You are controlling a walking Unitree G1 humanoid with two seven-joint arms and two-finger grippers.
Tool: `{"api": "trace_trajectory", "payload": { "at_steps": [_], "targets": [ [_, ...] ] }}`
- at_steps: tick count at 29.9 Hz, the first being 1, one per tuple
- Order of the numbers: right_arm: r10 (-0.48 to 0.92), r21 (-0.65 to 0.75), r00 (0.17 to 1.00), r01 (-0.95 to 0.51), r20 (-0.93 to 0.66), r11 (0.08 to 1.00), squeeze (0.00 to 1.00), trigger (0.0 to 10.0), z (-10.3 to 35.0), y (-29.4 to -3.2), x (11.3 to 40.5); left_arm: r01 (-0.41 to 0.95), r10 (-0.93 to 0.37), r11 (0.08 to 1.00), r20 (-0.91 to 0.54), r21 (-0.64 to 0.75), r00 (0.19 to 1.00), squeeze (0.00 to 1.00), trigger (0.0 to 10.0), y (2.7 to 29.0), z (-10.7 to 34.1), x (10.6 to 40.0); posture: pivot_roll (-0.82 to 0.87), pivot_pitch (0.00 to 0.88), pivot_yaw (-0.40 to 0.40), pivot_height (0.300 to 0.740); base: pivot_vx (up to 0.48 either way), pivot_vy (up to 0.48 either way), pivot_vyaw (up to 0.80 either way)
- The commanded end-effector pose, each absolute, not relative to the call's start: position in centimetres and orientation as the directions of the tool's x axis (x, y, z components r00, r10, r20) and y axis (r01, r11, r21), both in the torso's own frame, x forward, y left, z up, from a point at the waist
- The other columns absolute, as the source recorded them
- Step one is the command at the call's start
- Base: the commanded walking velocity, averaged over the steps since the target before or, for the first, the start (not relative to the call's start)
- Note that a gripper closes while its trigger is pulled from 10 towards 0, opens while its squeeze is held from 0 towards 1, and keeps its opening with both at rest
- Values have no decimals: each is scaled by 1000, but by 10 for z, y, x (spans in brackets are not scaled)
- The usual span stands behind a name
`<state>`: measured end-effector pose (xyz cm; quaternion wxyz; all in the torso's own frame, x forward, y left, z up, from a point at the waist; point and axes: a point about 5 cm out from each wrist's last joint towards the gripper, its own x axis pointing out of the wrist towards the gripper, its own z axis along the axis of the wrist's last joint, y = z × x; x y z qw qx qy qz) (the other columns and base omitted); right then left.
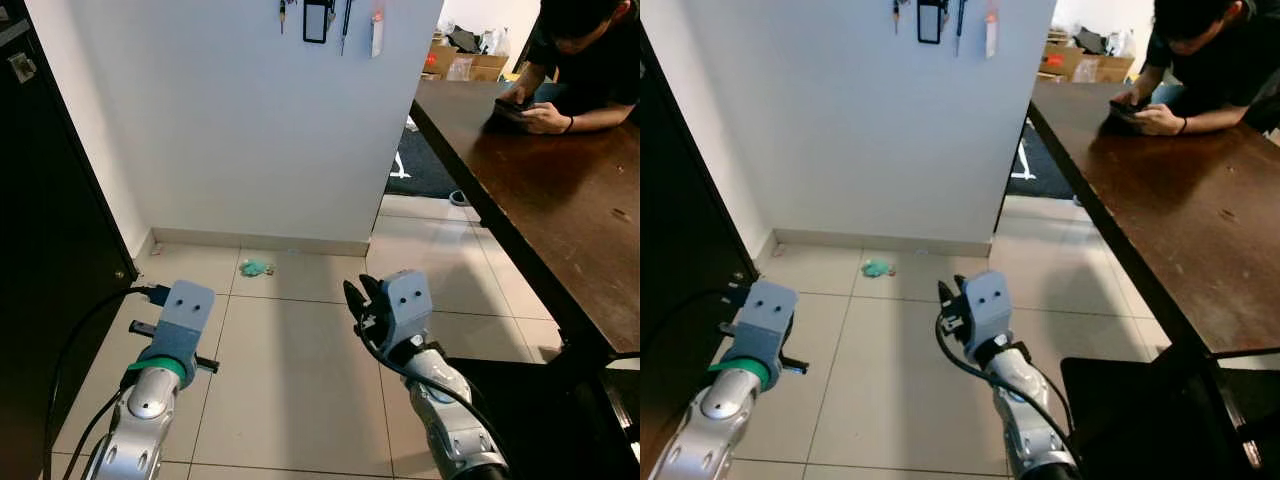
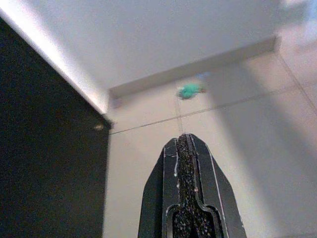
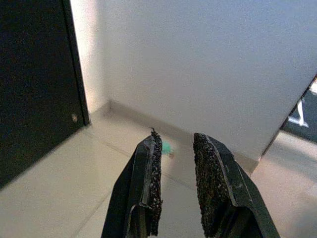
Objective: Hang keys on a hook
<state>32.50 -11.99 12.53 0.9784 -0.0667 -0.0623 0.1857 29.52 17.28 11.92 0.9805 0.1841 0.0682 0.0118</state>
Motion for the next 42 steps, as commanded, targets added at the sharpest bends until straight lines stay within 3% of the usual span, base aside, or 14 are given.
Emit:
{"api": "trace_trajectory", "payload": {
  "at_steps": [1, 2, 4, 10, 18, 19, 22, 25, 30, 38, 41, 42],
  "targets": [
    [350, -153, 935, -339, 53, 928, 0, 10000, 117, -125, 322, 35, 28, 924, -160, 380, 987, 0, 10000, 170, 113, 292, 81, 70, 16, 740, 0, 0, 0],
    [305, -118, 952, -306, -22, 945, 0, 10000, 107, -136, 317, 111, -37, 903, -180, 415, 983, 0, 10000, 163, 110, 291, 63, 73, 21, 740, 0, 0, 0],
    [300, -103, 953, -302, -39, 948, 0, 10000, 105, -139, 315, 123, -48, 894, -180, 431, 982, 0, 10000, 161, 110, 291, 63, 73, 21, 740, 0, 0, 0],
    [349, -84, 937, -348, 1, 934, 0, 10000, 110, -125, 319, 73, -20, 910, -132, 408, 991, 0, 10000, 167, 118, 297, 81, 77, 50, 740, 0, 0, 0],
    [331, -14, 944, -331, -3, 943, 0, 10000, 111, -126, 320, 85, -46, 931, -118, 354, 992, 0, 10000, 179, 122, 297, 100, 80, 68, 740, 0, 0, 0],
    [225, -8, 974, -225, -9, 974, 0, 10000, 109, -146, 329, 62, -31, 933, -92, 356, 995, 0, 10000, 198, 127, 307, 147, 73, 77, 740, 0, 0, 0],
    [139, 65, 989, -135, -49, 989, 0, 10000, 102, -160, 335, 38, -1, 938, -105, 345, 994, 0, 10000, 217, 125, 317, 163, 63, 83, 740, 0, 0, 0],
    [163, -5, 985, -164, -62, 986, 0, 10000, 98, -160, 338, -26, 59, 980, -164, 198, 985, 0, 10000, 238, 114, 327, 164, 56, 86, 740, 0, 0, 0],
    [177, -80, 976, -188, -129, 979, 0, 10000, 87, -168, 339, -113, 153, 976, -216, 187, 964, 0, 10000, 256, 99, 328, 126, 56, 78, 740, 0, 0, 0],
    [176, -84, 960, -198, -218, 977, 0, 10000, 53, -169, 317, -122, 183, 972, -324, 199, 928, 0, 10000, 255, 44, 284, 128, 86, 72, 740, 0, 0, 0],
    [108, 44, 960, -100, -259, 994, 0, 10000, 23, -177, 290, -158, 248, 958, -419, 238, 873, 0, 10000, 261, 5, 241, 135, 108, 62, 740, 0, 0, 0],
    [108, 44, 960, -100, -259, 994, 0, 10000, 23, -177, 290, -158, 248, 958, -419, 238, 873, 0, 10000, 261, 5, 241, 135, 108, 62, 740, 0, 0, 0]
  ]
}}
